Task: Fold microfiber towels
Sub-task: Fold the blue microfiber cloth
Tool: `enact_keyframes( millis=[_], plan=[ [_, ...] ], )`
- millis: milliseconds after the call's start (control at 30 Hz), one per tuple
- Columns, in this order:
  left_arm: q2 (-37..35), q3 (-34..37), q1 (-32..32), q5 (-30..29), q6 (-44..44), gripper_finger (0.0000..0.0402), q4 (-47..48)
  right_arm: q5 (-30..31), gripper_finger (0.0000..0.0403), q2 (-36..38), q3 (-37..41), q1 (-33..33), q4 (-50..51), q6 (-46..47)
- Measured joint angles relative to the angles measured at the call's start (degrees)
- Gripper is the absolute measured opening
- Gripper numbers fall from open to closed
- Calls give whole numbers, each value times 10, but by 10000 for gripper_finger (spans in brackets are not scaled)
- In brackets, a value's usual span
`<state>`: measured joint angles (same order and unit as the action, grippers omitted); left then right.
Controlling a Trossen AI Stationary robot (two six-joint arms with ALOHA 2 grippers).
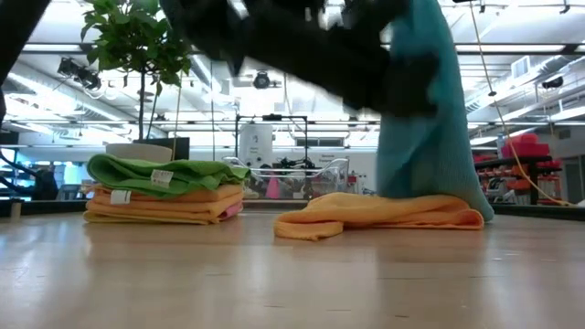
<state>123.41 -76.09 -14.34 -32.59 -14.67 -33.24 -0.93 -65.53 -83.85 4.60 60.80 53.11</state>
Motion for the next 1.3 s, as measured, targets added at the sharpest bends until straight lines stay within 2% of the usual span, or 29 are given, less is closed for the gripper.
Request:
enact_keyframes(
  millis=[100, 300, 400, 500, 700, 833, 933, 1033, 1200, 1300],
  plan=[
    [-55, 0, -13, -37, -41, 5, 25, -18, 0, 5, 0, 2, 18, -11],
    [-187, -1, -10, -43, -44, 3, 121, -34, 0, 25, 0, 48, 95, -4],
    [-257, -1, -1, -28, -40, 3, 186, -28, 0, 38, 0, 98, 114, 36],
    [-318, -1, 8, 1, -41, 2, 243, 9, 0, 47, 0, 153, 110, 83],
    [-423, -1, 32, 86, -34, 2, 321, 75, 0, 46, 0, 205, 15, 78],
    [-477, -1, 30, 142, 36, 1, 390, 89, 0, 24, 0, 207, -103, 33],
    [-508, -1, 3, 195, 93, 1, 461, 85, 0, -7, 0, 218, -166, 28],
    [-522, -1, -43, 223, 130, 1, 537, 69, 0, -54, 0, 240, -191, 49],
    [-522, -1, -147, 235, 187, 1, 656, 26, 0, -150, 0, 292, -212, 120],
    [-519, 14, -206, 236, 220, 1, 665, 15, 0, -203, 0, 326, -239, 156]
  ],
)
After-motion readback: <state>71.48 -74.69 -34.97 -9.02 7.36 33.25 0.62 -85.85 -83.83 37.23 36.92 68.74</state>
